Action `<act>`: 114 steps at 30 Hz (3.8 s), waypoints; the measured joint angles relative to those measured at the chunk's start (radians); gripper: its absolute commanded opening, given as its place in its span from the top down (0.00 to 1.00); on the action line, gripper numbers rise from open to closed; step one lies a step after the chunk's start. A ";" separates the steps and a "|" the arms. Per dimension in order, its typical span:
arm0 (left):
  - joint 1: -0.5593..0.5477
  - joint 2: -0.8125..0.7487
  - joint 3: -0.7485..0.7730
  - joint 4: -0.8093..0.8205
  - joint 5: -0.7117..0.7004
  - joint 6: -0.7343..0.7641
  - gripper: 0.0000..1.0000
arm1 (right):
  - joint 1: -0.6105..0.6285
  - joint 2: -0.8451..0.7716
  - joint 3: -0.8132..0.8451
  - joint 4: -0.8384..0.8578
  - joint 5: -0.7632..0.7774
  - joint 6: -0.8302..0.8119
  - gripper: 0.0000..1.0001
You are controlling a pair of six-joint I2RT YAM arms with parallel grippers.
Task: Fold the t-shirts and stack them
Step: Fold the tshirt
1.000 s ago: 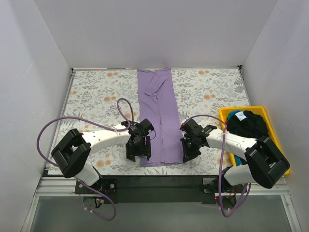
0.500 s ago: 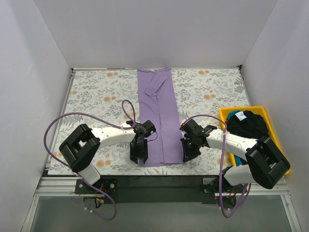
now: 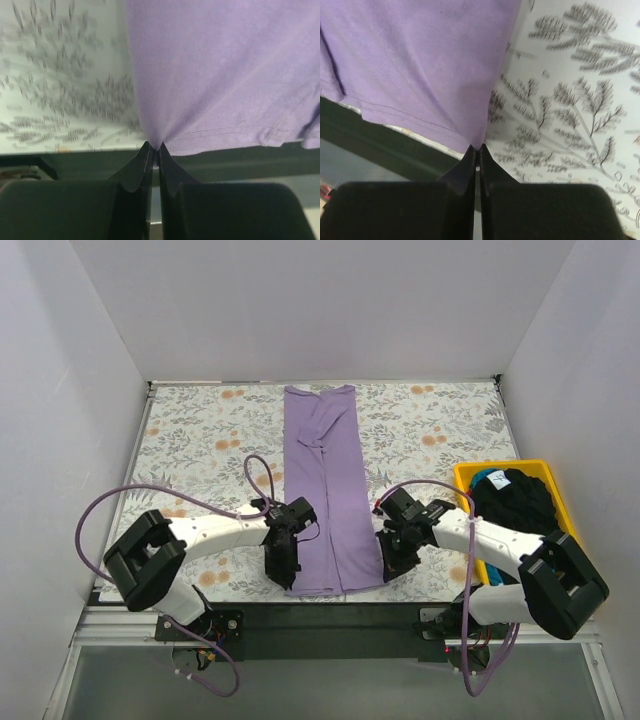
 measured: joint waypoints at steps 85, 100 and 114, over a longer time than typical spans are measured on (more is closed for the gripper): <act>0.495 0.364 0.519 0.504 -0.298 0.359 0.41 | -0.290 0.712 0.966 0.173 0.175 -0.283 0.62; 0.247 0.220 0.281 0.578 -0.261 0.271 0.98 | -0.216 0.630 0.749 0.443 -0.046 -0.196 0.89; 0.248 0.278 0.259 0.549 -0.175 0.268 0.98 | -0.246 0.876 0.962 0.458 -0.018 -0.205 0.83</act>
